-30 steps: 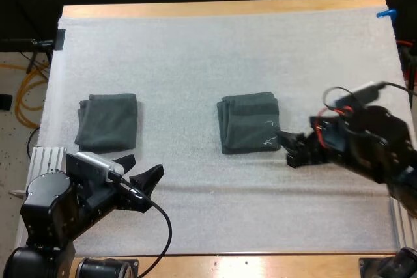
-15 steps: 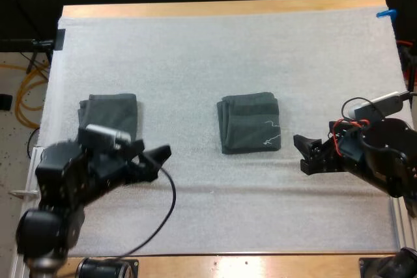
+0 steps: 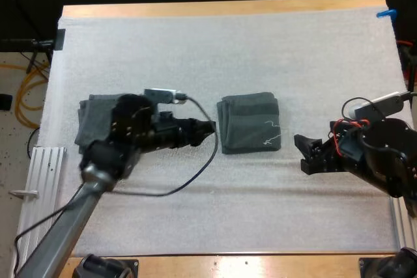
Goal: Pick towel from pile fold and stack
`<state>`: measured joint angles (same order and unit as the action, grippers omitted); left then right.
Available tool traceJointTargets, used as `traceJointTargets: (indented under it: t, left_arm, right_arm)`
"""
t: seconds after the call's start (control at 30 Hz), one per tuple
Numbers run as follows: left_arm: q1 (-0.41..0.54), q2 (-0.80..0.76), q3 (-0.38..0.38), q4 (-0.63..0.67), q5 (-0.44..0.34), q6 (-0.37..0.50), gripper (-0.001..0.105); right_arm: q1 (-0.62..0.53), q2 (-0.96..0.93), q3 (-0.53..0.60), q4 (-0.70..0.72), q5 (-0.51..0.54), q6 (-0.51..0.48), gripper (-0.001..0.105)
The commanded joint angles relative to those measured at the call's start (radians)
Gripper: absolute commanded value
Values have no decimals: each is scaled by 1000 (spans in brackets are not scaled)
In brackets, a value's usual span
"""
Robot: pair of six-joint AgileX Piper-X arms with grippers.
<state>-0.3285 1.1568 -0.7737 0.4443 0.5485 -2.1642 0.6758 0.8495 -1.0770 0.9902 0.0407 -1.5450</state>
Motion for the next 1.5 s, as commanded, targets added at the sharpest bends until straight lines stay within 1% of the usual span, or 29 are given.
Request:
traceJointTargets:
  t: [0.0,0.17,0.3,0.4,0.6,0.77,0.97,1.03,1.1,1.23,1.33,1.47]
  left_arm:
    - [-6,44,-3,-47,-25,-11,68]
    - [-6,203,-18,-109,-25,-16,68]
    - [-6,345,-62,-114,-3,-16,68]
    - [-6,425,-96,-114,25,-16,68]
    - [-6,538,-145,-114,34,-16,68]
    - [-6,586,-146,-114,47,-38,68]
    - [-6,608,-146,-114,71,-37,67]
    - [-6,608,-146,-114,87,-37,67]
    - [-6,608,-146,-114,124,-44,67]
    - [-11,610,-146,-114,130,-71,67]
    - [-29,609,-146,-121,130,-85,67]
    - [-76,609,-146,-164,130,-126,67]
  right_arm:
    - [2,-2,1,11,3,2,70]
    - [2,-2,1,33,7,2,70]
    - [2,-2,1,33,7,2,70]
    - [2,-2,1,33,7,2,70]
    - [2,-2,1,33,7,2,70]
    - [2,-2,1,33,7,9,70]
    - [2,-2,1,33,7,17,70]
    - [2,-2,1,33,7,17,70]
    - [2,-2,1,33,7,17,70]
    - [2,-2,1,33,7,17,70]
    - [2,-2,1,33,7,17,70]
    - [2,-2,1,33,7,17,70]
